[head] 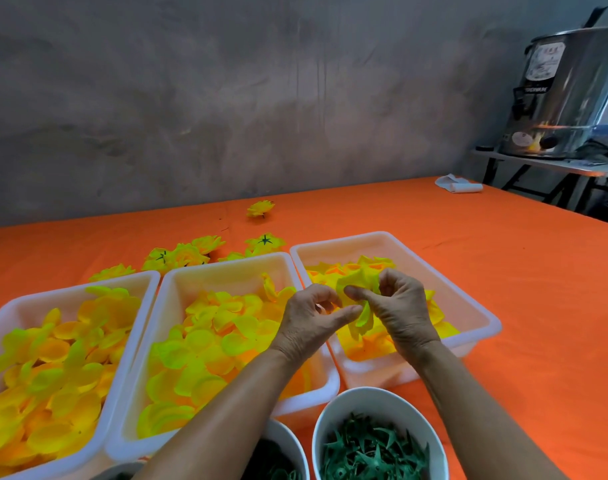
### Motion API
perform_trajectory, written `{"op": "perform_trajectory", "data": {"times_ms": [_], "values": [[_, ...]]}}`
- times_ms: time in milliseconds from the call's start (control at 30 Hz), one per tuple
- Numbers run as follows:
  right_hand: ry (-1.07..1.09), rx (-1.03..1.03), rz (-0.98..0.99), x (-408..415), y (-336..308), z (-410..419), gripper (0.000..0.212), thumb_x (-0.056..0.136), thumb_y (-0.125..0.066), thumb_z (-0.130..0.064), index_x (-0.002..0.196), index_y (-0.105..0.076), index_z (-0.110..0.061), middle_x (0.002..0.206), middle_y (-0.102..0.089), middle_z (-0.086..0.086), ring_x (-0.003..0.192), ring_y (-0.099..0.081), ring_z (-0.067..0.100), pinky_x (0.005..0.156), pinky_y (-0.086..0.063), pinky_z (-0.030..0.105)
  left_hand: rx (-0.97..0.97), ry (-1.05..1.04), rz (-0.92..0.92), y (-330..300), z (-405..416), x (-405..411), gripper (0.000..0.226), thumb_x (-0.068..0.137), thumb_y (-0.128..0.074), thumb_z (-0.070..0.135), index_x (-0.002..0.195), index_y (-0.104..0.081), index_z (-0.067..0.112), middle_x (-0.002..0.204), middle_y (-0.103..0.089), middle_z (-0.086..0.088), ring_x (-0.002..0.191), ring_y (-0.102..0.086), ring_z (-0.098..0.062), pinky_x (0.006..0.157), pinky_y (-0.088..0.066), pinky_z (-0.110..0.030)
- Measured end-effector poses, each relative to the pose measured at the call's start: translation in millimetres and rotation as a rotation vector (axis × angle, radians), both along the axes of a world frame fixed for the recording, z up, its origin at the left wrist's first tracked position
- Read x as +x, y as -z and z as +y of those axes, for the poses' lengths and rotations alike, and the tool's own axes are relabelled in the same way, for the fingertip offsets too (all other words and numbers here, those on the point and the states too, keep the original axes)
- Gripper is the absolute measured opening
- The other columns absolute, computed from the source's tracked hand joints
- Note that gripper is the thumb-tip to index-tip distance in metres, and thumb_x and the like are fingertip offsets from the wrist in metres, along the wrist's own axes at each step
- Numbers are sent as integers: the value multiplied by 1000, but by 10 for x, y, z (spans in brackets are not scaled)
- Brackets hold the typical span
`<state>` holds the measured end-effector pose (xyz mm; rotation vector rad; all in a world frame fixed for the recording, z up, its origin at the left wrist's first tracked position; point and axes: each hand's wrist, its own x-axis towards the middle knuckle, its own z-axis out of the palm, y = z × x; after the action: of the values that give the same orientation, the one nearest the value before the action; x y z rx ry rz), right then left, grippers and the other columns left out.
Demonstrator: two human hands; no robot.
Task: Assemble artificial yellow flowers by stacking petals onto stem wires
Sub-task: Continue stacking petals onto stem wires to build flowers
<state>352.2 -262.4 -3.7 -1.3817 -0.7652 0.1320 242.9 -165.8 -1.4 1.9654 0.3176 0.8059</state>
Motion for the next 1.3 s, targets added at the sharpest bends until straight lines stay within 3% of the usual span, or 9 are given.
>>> {"op": "perform_trajectory", "data": {"times_ms": [133,233,433,600,667,900,1100,1200,1300], "values": [[-124,25,99,-11,-15,-1,64,55,-82,-28,74,-46,21,72,-47,13,67,-41,19,59,-36,35,-88,42,-47,-22,4,-18,4,80,-70,2,77,-70,5,67,-56,-2,62,-46,-7,61,-39,-25],[-73,89,158,-22,-50,-26,35,61,-77,-25,69,-57,2,55,-53,3,45,-42,5,44,-35,17,-250,32,-106,-39,23,-17,4,82,-68,3,84,-70,2,74,-60,-11,71,-49,-16,68,-42,-31],[121,189,278,33,-40,-8,21,80,-71,-15,72,-54,-3,49,-44,1,35,-36,4,35,-28,15,-347,-72,-194,-77,36,-8,14,89,-55,-4,89,-65,7,73,-62,-1,62,-56,-4,57,-48,-21],[152,252,394,55,-31,-2,14,85,-65,-8,83,-56,2,80,-54,19,71,-48,24,64,-42,40,-452,-100,-210,-84,65,-22,13,91,-53,0,87,-60,11,77,-59,-5,57,-57,-1,44,-49,-21],[166,241,403,60,-32,-5,7,86,-63,-4,82,-58,-1,81,-56,18,73,-51,24,66,-43,38,-428,-104,-201,-76,62,-19,4,89,-57,0,90,-58,5,75,-54,-12,51,-50,-5,40,-41,-20],[275,223,357,75,-36,-2,11,83,-66,-1,81,-63,-11,73,-61,8,62,-56,11,59,-48,22,-447,2,-189,-72,60,-32,20,80,-67,-6,96,-61,4,75,-64,-7,65,-58,-13,50,-47,-21],[413,78,369,140,-24,50,23,89,-63,-16,67,-57,-16,62,-55,3,57,-48,19,60,-42,33,-437,-12,-192,-62,48,-27,10,86,-64,5,90,-56,10,66,-58,-4,48,-49,-7,39,-36,-17],[504,-15,322,195,-48,48,5,83,-66,-15,80,-62,-15,67,-59,5,60,-57,23,61,-46,37,-365,-50,-158,-34,59,-17,19,85,-66,5,92,-49,-2,67,-58,-11,49,-50,-18,36,-36,-21],[492,-103,328,237,-83,21,16,79,-64,-7,95,-64,-8,81,-65,14,68,-65,31,62,-50,37,-340,-80,-179,-18,67,-18,22,80,-70,0,87,-50,6,66,-57,-8,48,-50,-15,36,-36,-21]]}}
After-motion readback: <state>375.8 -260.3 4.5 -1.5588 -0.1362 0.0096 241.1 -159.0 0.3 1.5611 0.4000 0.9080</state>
